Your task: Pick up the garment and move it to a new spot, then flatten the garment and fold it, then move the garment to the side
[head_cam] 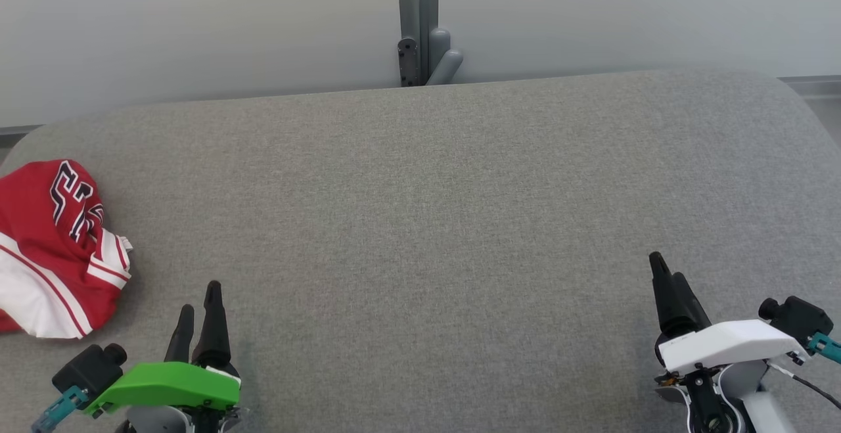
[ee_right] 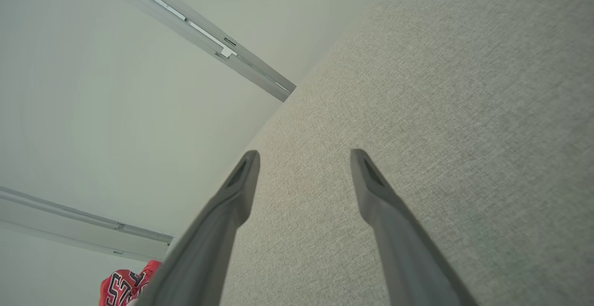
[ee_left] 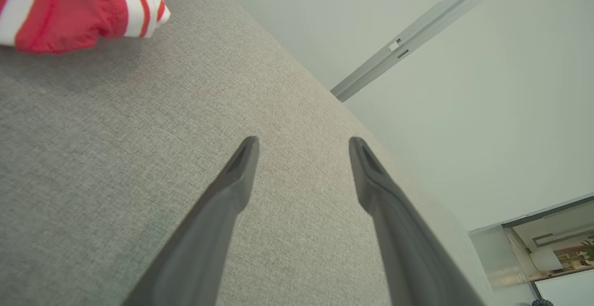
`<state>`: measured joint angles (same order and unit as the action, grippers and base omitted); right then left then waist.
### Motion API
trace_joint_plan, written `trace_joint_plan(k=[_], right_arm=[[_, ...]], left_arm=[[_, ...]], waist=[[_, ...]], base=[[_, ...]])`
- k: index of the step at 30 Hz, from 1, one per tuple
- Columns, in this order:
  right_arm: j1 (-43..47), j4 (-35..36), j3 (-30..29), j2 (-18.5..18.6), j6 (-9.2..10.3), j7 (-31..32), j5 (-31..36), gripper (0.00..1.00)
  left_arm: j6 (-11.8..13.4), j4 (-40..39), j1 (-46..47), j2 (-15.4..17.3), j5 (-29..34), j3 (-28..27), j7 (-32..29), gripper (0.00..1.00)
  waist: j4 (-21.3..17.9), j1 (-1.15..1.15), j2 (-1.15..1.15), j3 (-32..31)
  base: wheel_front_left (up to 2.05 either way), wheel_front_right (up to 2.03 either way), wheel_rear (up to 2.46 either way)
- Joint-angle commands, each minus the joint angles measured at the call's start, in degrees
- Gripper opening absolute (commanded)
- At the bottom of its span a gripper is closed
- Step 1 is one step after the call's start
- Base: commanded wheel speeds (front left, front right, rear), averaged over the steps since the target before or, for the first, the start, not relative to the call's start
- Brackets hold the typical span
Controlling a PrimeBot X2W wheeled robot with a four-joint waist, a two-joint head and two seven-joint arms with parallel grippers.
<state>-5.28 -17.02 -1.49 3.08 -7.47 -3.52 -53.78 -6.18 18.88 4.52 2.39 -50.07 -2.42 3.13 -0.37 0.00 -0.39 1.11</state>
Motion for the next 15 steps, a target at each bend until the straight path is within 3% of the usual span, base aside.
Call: trace_joint_plan(k=[1,15], right_arm=[[-1.5,0.6,0.2,0.6,-0.01,-0.8,2.7,1.00],[-1.6,-1.4,2.2,0.9,-0.02,-3.3,13.0,1.00]], left_arm=[[0.2,-0.4,1.8,0.3,2.6,0.4,0.7,1.00],[1.9,1.8,1.2,0.4,12.2,1.6,3.3,1.00]], waist=[[0.0,0.00,0.13,0.0],[-0.2,0.00,0.18,-0.1]], base=[[0.00,0.00,0.00],[0.00,0.00,0.00]])
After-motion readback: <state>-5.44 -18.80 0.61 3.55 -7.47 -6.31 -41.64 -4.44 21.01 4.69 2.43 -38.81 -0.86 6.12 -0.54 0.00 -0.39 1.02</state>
